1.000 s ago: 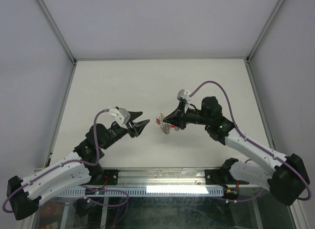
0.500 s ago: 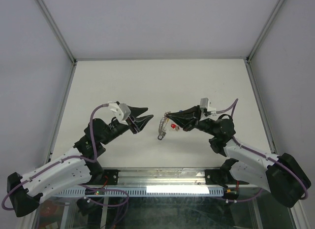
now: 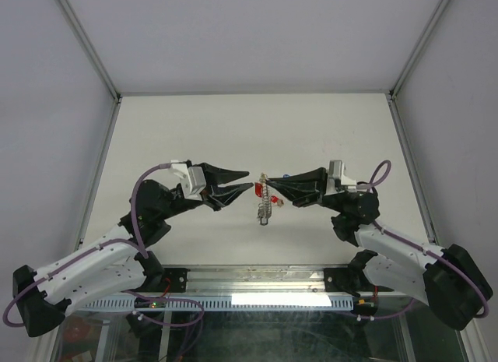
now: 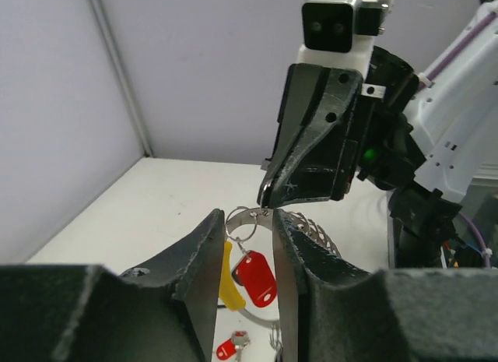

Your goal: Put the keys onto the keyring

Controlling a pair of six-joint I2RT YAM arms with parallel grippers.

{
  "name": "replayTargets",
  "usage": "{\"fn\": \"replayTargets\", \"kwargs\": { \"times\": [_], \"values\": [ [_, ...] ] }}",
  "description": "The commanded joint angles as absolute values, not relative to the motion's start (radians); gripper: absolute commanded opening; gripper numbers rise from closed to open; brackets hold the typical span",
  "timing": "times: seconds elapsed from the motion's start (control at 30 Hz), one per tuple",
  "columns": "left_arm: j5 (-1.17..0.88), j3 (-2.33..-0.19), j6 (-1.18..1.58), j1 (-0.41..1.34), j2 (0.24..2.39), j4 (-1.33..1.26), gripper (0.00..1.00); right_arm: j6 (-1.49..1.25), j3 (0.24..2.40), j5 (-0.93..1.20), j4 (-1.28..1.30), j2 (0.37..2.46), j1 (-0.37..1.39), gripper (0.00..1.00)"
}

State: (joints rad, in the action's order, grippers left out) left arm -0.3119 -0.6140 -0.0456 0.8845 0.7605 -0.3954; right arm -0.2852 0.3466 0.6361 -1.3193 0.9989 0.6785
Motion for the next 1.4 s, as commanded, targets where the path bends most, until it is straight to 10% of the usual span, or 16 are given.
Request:
{"fn": "replayTargets", "kwargs": {
  "times": [0.0,0.57,1.37],
  "values": [
    [-0.489,-0.694,-0.081,0.890,0.809,-0.469,0.29,-0.259,0.433,0.682,-1.349,0.959,0.687,0.00],
    [-0.558,-0.769,-0.119,0.891,0.888,-0.384,0.29,-0.207,0.475,0.711,-1.311,0.962,0.715,0.00],
    [-0.564,-0.786,-0.153,0.891,0.919,-0.323,0.00,-0.203,0.489,0.756,-1.279,0.945,0.728,0.00]
  ]
}}
